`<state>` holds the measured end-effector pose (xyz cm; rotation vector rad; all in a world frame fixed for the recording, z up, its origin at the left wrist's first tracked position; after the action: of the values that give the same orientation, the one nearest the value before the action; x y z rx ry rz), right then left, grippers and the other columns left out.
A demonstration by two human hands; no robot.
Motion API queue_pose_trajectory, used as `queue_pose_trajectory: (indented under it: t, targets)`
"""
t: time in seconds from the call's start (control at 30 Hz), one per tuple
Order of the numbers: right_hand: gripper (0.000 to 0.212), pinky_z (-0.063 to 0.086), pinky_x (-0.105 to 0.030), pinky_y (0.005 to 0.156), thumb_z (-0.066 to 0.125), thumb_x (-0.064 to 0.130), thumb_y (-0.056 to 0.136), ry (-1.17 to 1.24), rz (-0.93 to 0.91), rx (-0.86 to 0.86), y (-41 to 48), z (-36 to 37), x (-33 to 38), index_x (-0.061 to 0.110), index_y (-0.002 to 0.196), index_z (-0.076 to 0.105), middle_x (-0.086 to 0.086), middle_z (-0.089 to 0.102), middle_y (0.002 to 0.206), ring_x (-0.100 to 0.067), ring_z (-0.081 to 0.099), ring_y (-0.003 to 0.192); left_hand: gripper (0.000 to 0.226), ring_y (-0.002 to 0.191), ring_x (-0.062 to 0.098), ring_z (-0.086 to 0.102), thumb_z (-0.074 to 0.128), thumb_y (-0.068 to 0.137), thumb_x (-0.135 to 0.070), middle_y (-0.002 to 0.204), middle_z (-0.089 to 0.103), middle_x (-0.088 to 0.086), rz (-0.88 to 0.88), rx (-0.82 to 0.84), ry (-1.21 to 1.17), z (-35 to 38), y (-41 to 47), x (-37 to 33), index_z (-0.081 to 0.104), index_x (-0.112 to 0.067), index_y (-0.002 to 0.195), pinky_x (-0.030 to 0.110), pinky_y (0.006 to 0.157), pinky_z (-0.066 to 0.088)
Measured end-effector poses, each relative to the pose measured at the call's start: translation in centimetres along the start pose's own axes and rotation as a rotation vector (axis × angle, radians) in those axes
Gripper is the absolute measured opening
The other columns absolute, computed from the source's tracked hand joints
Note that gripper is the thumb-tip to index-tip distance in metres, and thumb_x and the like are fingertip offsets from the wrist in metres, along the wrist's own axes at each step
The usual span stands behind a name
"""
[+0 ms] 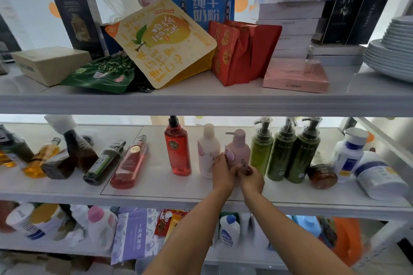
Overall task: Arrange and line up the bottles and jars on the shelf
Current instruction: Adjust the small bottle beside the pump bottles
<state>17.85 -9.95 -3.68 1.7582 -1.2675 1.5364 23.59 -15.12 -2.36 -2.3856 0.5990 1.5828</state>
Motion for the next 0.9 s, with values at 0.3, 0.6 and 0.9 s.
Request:
queue_pose_trajectory:
  t: [0.3,0.6,0.9]
  targets:
    - [0.027,0.043,-0.028,0.075,0.063,0.013,0.086,0.043,0.067,-0.071,0.3,0.8,-0.4,0.002,0.11,0.063,-0.015,0.067,0.109,-0.029,0.06,0.092,0.03,0.104,0.022,0.058,0.069,0.081,-0.014,0.111,0.062,0.009,-0.01,0.012,-0.033,-0.3,0.2,0.2,0.055,-0.008,0.108,0.032,0.093,0.049]
    - [0.025,0.041,-0.028,0.069,0.063,0.019,0.086,0.032,0.166,-0.049,0.2,1.7,-0.6,-0.002,0.098,0.07,-0.017,0.071,0.1,-0.028,0.061,0.081,0.027,0.077,0.015,0.047,0.052,0.095,-0.034,0.085,0.054,0.004,-0.108,0.018,0.206,-1.0,-1.1,0.3,0.046,-0.016,0.076,0.023,0.068,0.032]
    - [0.029,0.045,-0.031,0.072,0.075,0.023,0.078,0.109,0.188,-0.053,-1.1,2.1,-1.0,0.001,0.096,0.068,-0.011,0.065,0.093,-0.028,0.058,0.082,0.046,0.091,0.033,0.062,0.049,0.095,-0.041,0.096,0.067,0.021,-0.044,0.087,0.267,-3.6,-1.5,3.3,0.063,0.002,0.094,0.033,0.07,0.041]
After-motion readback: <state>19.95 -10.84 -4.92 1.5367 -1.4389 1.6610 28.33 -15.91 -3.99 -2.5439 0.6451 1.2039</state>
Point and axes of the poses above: each hand's wrist, its own y-axis towards the middle knuckle, its own z-axis out of the palm, x = y × z, the point moved 1 cm from there along y, towards the middle knuckle
